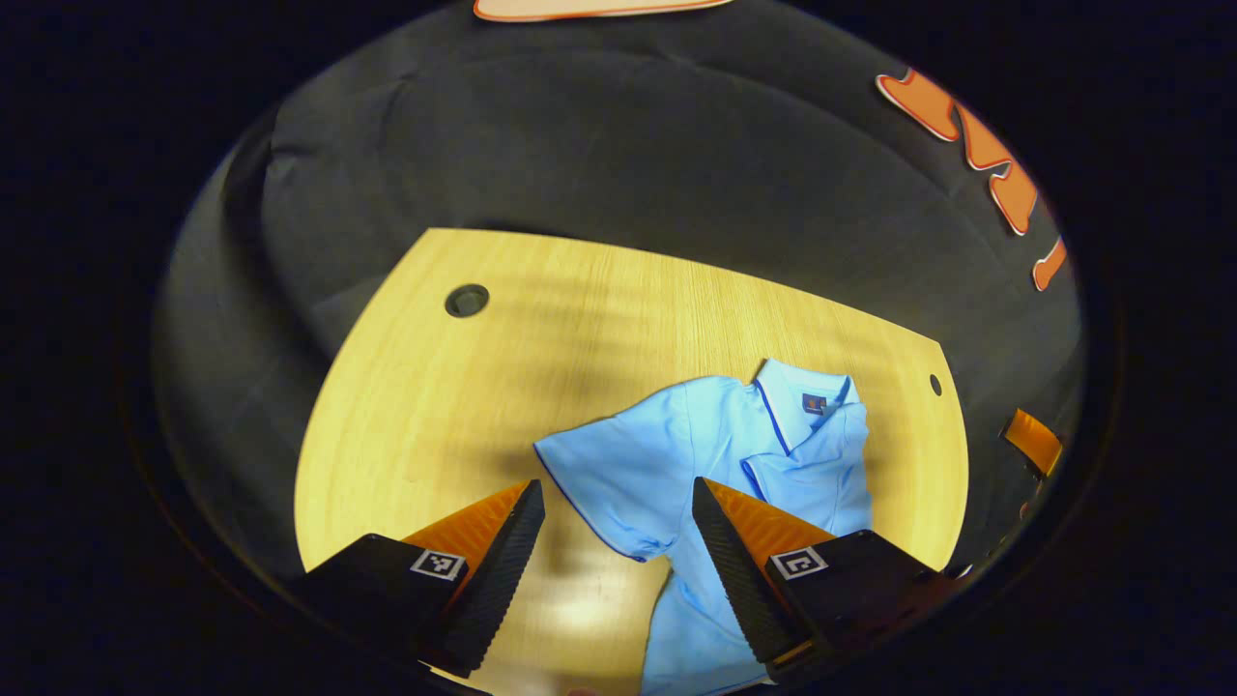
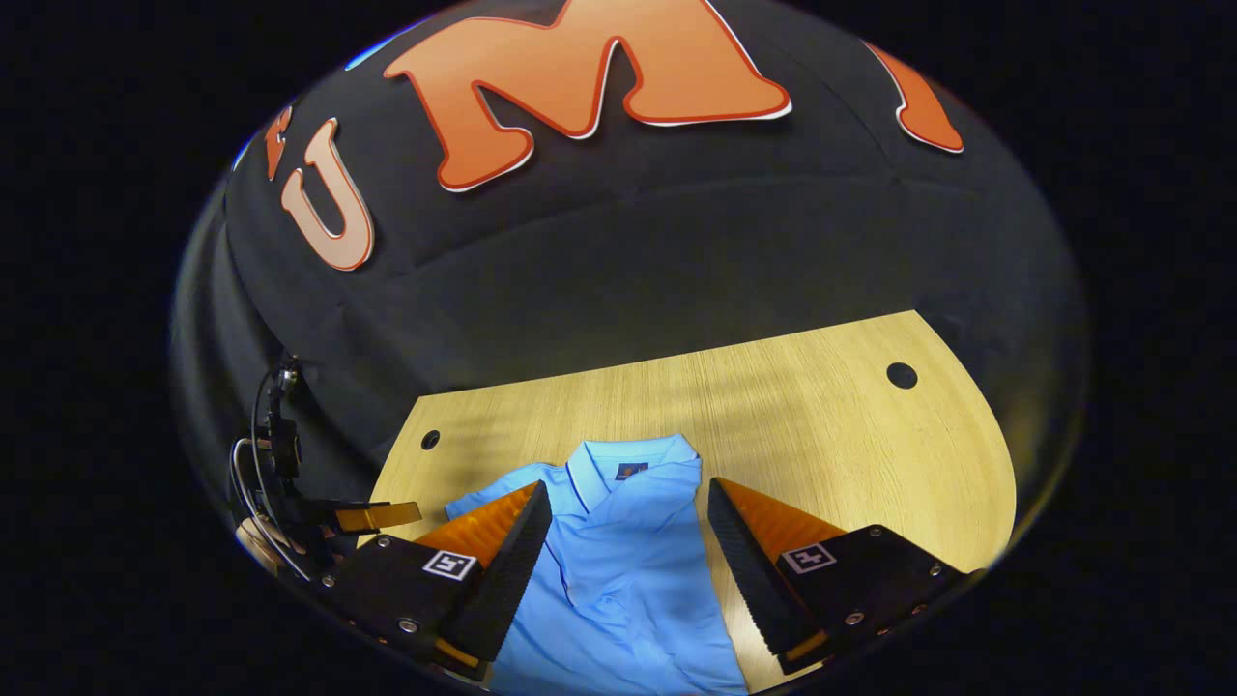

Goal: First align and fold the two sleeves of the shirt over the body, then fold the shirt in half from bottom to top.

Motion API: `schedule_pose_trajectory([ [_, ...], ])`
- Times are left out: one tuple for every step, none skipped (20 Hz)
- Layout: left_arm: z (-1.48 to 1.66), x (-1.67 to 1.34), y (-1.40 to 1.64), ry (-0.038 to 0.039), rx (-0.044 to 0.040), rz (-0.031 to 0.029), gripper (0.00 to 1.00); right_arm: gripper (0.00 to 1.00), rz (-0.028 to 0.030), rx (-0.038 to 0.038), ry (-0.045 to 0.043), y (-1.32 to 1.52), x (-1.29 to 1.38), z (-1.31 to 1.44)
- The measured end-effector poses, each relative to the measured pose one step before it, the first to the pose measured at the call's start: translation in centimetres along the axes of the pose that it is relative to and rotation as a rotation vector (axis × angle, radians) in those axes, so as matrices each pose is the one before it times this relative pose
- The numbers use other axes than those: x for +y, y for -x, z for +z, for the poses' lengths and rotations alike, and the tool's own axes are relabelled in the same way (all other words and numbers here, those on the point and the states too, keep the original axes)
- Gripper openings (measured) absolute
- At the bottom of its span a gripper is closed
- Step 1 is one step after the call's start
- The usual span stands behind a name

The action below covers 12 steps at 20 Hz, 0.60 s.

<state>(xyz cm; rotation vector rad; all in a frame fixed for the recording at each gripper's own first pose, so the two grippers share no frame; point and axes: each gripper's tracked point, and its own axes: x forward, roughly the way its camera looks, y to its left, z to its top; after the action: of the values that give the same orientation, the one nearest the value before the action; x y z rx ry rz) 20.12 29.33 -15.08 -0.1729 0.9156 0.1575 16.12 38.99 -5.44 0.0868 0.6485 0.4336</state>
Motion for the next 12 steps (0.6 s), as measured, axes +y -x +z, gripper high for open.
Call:
schedule_pose_trajectory([
  [-0.238, 0.048, -1.033, 0.00339, 0.02884, 0.00568, 0.99, 0.99, -0.00539, 0.00643, -0.00231, -0.063, -0.426, -0.156],
  [-0.313, 0.179, -0.919, -0.00375, 0.02392, 0.01275, 0.99, 0.99, -0.00419, 0.00544, -0.00398, 0.025, -0.408, -0.221],
  [-0.213, 0.213, -0.788, -0.00481, 0.02441, 0.0125, 0.99, 0.99, -0.00385, 0.00402, -0.00523, 0.006, -0.507, -0.167],
  [-0.297, 0.214, -1.031, -0.00239, 0.01672, 0.00904, 1.0, 0.99, -0.00442, 0.00534, -0.00587, -0.093, -0.363, -0.326],
  [-0.108, 0.129, -0.671, -0.00711, 0.01781, 0.00803, 0.99, 0.99, -0.00645, 0.00501, -0.00639, -0.12, -0.542, -0.152],
  [-0.136, 0.429, -0.67, -0.00648, 0.01755, 0.01489, 0.99, 0.99, -0.00727, 0.00782, -0.0068, -0.084, -0.542, -0.3],
  [-0.168, 0.329, -0.678, -0.00022, 0.0206, 0.01264, 0.99, 0.99, -0.00605, 0.00646, -0.00929, -0.036, -0.448, -0.246],
  [-0.238, 0.09, -0.68, 0.01175, 0.01923, 0.00067, 0.98, 0.99, -0.00381, 0.00777, -0.00892, -0.153, -0.374, -0.287],
  [-0.286, 0.004, -0.575, 0.01345, 0.01944, -0.00175, 0.99, 0.99, -0.00502, 0.00781, -0.00706, -0.057, -0.366, -0.283],
  [-0.458, 0.212, -0.648, 0.01523, 0.01882, 0.00448, 0.99, 0.99, -0.00417, 0.00725, -0.00296, -0.055, -0.408, -0.375],
  [-0.257, 0.248, -0.464, 0.0131, 0.01535, 0.00538, 0.99, 0.99, -0.005, 0.00369, -0.0006, -0.033, -0.256, -0.175],
  [-0.185, 0.267, -0.336, 0.01397, 0.01123, 0.01122, 0.99, 0.99, -0.0059, 0.00382, -0.00029, -0.15, -0.338, -0.203],
])
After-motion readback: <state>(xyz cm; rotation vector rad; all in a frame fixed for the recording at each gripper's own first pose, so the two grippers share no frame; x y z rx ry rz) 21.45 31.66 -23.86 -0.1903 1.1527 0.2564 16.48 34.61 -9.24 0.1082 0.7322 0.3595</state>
